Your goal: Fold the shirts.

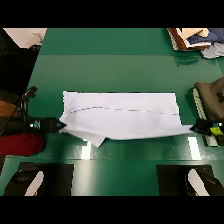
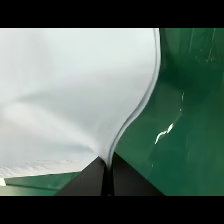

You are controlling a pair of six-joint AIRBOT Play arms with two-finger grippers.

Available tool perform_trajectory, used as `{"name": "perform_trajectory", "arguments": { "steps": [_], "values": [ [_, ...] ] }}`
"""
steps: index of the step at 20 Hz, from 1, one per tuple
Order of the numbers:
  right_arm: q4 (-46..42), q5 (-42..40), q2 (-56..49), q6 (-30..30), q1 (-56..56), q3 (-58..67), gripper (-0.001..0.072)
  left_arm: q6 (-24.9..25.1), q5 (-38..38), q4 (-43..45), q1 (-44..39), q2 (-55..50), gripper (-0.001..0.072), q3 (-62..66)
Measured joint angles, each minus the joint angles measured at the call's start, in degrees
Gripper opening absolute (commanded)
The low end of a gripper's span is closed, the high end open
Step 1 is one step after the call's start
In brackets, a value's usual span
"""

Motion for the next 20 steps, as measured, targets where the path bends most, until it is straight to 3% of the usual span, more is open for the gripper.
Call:
{"name": "perform_trajectory", "arguments": {
  "steps": [8,16,17,18,20],
  "values": [
    [0.3,-6.9,-26.6,1.6,8.9,18.3,0.0018,7.1,18.8,-0.3,0.0,-24.1,0.0022,10.9],
    [1.6,-8.0,-44.4,3.8,10.5,35.2,0.0043,12.5,26.6,-2.8,0.0,-40.0,0.0040,21.7],
    [2.6,-8.2,-45.8,4.1,10.5,36.8,0.0241,13.2,27.5,-3.4,0.0,-40.7,0.0304,22.2],
    [3.8,-8.9,-47.1,4.2,10.5,38.4,0.0399,13.6,28.6,-3.8,0.0,-41.3,0.0517,22.6],
    [7.0,-10.0,-49.2,4.3,10.2,41.2,0.0409,13.6,29.1,-4.6,0.0,-42.0,0.0546,23.1]
  ]
}}
